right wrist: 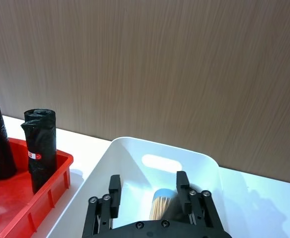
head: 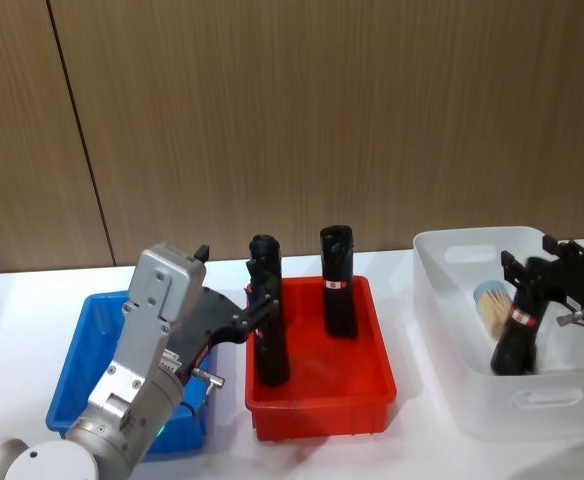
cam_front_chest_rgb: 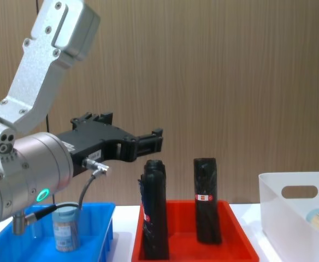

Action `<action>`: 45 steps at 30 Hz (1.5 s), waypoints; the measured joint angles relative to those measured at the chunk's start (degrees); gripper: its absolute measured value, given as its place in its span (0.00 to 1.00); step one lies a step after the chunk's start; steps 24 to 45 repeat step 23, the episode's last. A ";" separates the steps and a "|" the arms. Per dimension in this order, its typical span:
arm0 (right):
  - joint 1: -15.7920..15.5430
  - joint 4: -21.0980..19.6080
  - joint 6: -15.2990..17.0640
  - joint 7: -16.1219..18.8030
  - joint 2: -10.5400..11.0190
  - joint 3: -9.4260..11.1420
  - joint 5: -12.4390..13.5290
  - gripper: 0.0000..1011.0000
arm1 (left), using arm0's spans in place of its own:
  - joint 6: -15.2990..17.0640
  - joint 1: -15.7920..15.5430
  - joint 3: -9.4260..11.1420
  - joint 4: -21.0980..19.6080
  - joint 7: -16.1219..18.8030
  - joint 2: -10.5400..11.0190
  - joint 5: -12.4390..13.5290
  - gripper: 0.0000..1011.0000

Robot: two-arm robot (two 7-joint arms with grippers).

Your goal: Pick the cotton swabs from the blue box and place them into the white box.

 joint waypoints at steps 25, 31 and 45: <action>-1.30 -1.73 -0.19 0.68 0.38 0.40 1.65 0.99 | 0.00 0.00 0.00 0.00 0.00 0.00 0.00 0.99; -1.30 -1.73 -0.19 0.68 0.38 0.40 1.65 0.99 | 0.00 0.00 0.00 0.00 0.00 0.00 0.00 0.99; -1.30 -1.73 -0.19 0.68 0.38 0.40 1.65 0.99 | 0.00 0.00 0.00 0.00 0.00 0.00 0.00 0.99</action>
